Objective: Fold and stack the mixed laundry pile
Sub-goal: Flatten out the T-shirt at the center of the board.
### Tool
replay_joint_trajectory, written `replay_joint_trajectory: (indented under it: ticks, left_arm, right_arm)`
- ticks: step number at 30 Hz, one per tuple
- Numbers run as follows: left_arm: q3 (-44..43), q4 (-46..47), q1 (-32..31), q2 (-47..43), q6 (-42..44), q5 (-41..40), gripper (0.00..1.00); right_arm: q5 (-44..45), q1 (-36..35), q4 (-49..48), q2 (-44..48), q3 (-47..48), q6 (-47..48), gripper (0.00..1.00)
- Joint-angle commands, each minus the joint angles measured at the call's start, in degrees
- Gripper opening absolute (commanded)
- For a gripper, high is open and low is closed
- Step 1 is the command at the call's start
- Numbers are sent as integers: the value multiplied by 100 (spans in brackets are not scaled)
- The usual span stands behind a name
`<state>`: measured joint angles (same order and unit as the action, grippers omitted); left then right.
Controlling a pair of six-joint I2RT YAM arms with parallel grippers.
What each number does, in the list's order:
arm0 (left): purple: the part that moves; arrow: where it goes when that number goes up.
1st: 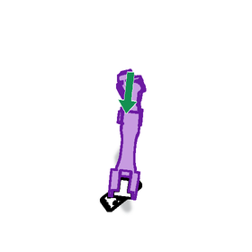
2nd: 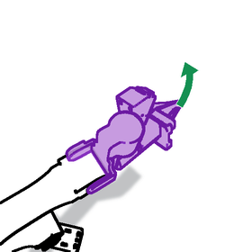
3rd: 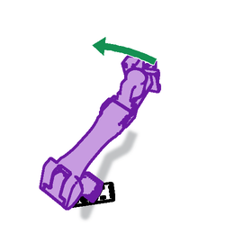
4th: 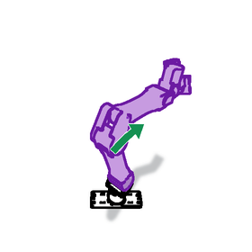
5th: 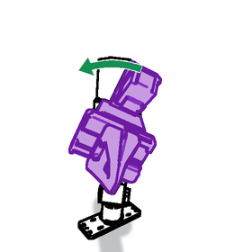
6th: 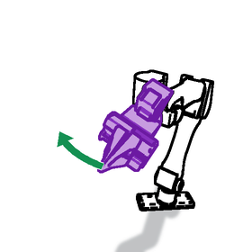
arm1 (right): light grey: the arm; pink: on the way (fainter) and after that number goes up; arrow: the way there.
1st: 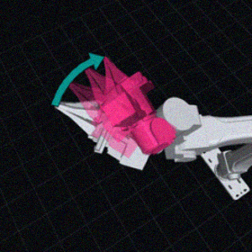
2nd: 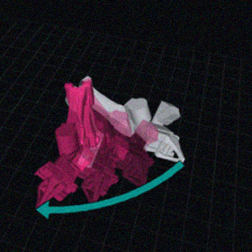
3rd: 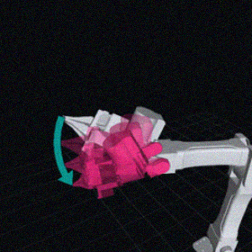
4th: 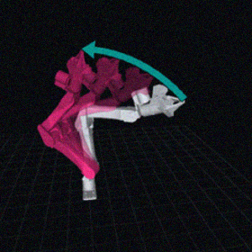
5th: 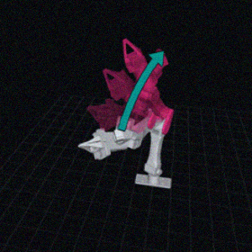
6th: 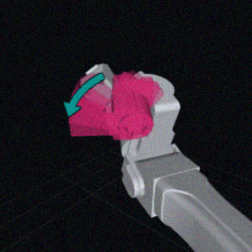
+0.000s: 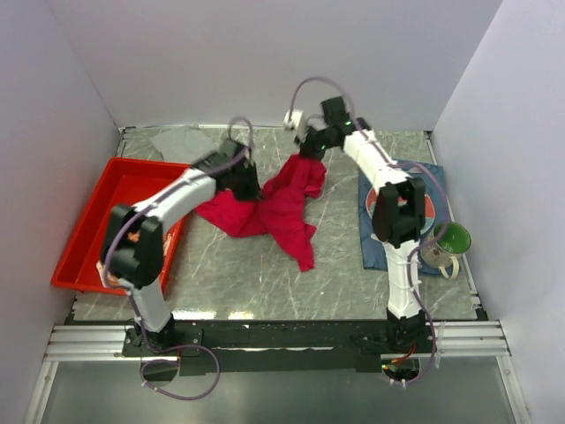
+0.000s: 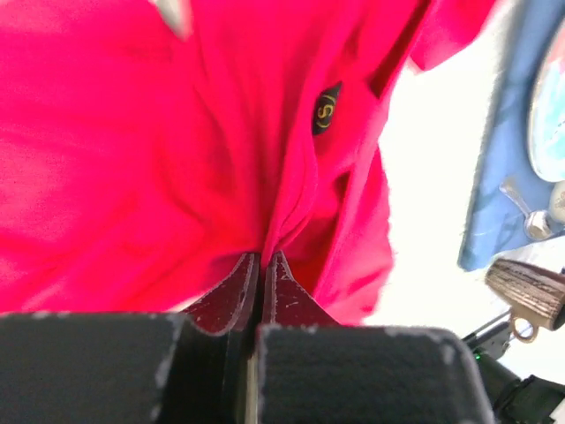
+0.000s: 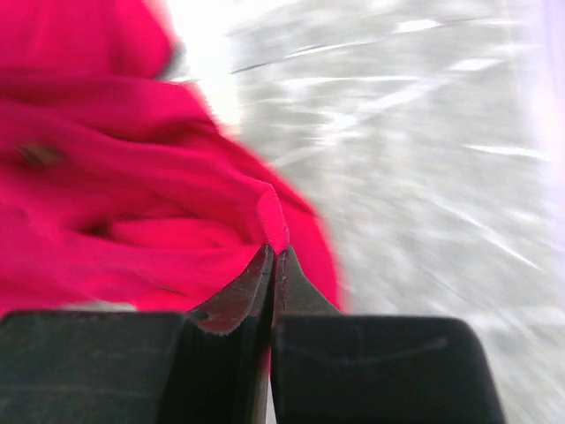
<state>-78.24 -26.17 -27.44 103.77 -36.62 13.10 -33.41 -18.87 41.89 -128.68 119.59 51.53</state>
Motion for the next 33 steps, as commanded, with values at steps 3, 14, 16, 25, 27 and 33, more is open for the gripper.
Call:
replay_joint_trajectory:
  ticks: [3,14,16,25,27,33]
  left_arm:
    - [-2120,-1424,564,-1279,1944,-923,1]
    - [-5175,-654,-375,-1446,3144,736,1]
    - [-5167,-136,-700,-1561,2969,1097,1]
    - [-4519,1316,-1325,-1850,1870,1818,8]
    - [-3290,1552,-1316,-2333,1608,1679,19]
    - [866,2151,-1133,-4274,37,177,57]
  right_arm:
    - [-52,437,-734,1635,960,-855,0]
    - [484,1078,-2176,3295,1873,-1452,0]
    - [598,1123,-2386,3463,2015,-1488,0]
    - [460,1158,-2651,3772,2228,-1408,0]
    - [178,1114,-2581,3737,1780,-1496,0]
    - [-403,-228,-2036,3140,49,-952,0]
